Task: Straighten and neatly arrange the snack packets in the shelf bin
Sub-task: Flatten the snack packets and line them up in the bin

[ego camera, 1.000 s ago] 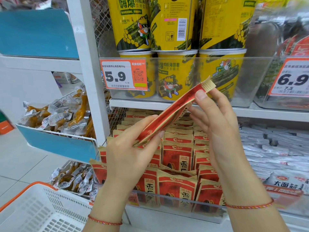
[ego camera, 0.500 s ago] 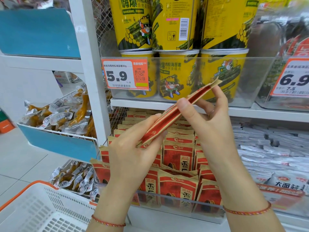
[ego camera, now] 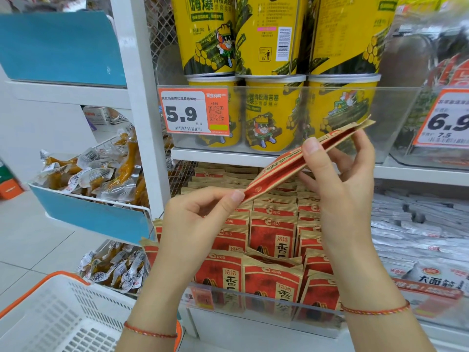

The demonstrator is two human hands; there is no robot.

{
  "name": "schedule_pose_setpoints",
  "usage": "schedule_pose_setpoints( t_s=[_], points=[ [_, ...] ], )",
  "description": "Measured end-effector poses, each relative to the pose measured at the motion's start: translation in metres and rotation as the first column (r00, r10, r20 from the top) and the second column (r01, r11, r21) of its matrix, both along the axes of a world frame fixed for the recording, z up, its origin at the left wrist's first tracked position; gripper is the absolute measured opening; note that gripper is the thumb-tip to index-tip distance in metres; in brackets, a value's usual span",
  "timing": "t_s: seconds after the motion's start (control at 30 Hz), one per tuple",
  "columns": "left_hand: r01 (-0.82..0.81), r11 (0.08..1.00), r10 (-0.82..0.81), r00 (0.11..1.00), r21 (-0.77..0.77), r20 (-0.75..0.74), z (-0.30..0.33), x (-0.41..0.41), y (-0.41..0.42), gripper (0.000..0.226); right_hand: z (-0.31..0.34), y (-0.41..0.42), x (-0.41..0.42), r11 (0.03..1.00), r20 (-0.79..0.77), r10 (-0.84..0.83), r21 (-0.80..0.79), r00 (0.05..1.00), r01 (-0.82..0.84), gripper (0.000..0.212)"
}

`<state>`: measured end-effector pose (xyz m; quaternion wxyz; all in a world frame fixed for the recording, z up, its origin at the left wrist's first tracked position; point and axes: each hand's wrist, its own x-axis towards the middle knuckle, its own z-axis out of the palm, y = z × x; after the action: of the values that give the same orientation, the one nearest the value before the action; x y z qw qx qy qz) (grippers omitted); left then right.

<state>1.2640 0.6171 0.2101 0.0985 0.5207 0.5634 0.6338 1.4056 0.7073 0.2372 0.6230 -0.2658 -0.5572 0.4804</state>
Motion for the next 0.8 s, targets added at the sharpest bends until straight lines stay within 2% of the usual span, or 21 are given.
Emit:
schedule_pose_setpoints(
  t_s=[0.13,0.33,0.5,0.57,0.67,0.73,0.8],
  points=[
    [-0.060,0.998,0.061,0.997,0.029,-0.044,-0.001,0.002,0.003,0.011,-0.002,0.001,0.000,1.000,0.020,-0.002,-0.002,1.000,0.002,0.096],
    [-0.051,0.998,0.051,0.999,0.038,0.018,0.000,0.001,0.005,0.015,-0.003,0.002,-0.003,1.000,0.026,0.021,-0.019,0.999,-0.021,0.087],
    [-0.047,0.998,0.045,0.998,0.047,0.052,0.001,0.002,0.003,0.019,-0.003,-0.002,-0.005,0.999,0.037,-0.016,0.038,0.999,0.014,0.083],
    [0.005,1.000,-0.005,1.000,0.002,0.002,0.001,0.003,0.001,0.018,-0.004,-0.002,-0.005,0.998,0.048,-0.023,0.056,0.999,0.020,0.087],
    [-0.023,0.996,0.009,0.987,-0.084,-0.163,-0.003,0.010,0.004,0.047,-0.006,-0.004,-0.007,0.997,0.101,-0.009,0.081,0.995,0.001,0.092],
    [-0.085,0.995,0.073,0.975,-0.047,-0.208,-0.006,0.015,0.009,0.040,-0.006,-0.007,-0.009,0.992,0.157,0.042,0.108,0.987,-0.059,0.094],
    [-0.127,0.992,0.124,0.985,-0.017,-0.121,-0.007,0.016,0.012,0.030,-0.006,-0.009,-0.010,0.981,0.181,0.126,0.121,0.975,-0.149,0.087]
  ],
)
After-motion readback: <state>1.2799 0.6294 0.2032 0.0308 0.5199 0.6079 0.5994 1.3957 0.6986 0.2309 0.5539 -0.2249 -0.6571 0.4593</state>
